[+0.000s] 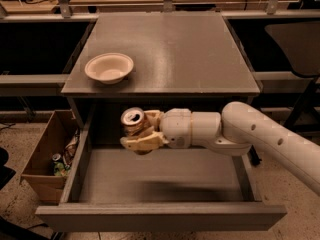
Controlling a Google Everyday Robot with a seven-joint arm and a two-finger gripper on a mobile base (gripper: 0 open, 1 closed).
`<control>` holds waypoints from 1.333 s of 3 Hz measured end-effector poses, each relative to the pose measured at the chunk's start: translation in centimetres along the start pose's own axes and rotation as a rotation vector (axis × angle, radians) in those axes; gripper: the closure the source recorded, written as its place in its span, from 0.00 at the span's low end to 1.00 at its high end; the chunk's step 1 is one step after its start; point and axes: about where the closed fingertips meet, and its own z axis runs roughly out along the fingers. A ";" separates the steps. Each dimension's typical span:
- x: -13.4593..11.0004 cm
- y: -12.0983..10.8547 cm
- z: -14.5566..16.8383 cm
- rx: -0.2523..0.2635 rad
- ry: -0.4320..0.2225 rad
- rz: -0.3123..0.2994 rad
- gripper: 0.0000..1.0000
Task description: Place orange can into top drawer
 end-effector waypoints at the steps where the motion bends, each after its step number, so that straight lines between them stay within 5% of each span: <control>1: 3.2 1.9 4.3 -0.019 0.020 -0.036 1.00; 3: 10.9 2.2 11.6 -0.133 -0.041 -0.029 1.00; 4: 13.8 1.0 12.8 -0.133 -0.034 -0.002 1.00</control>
Offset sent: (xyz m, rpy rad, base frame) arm -0.0174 0.1228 -0.1387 0.0643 -0.0274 0.1400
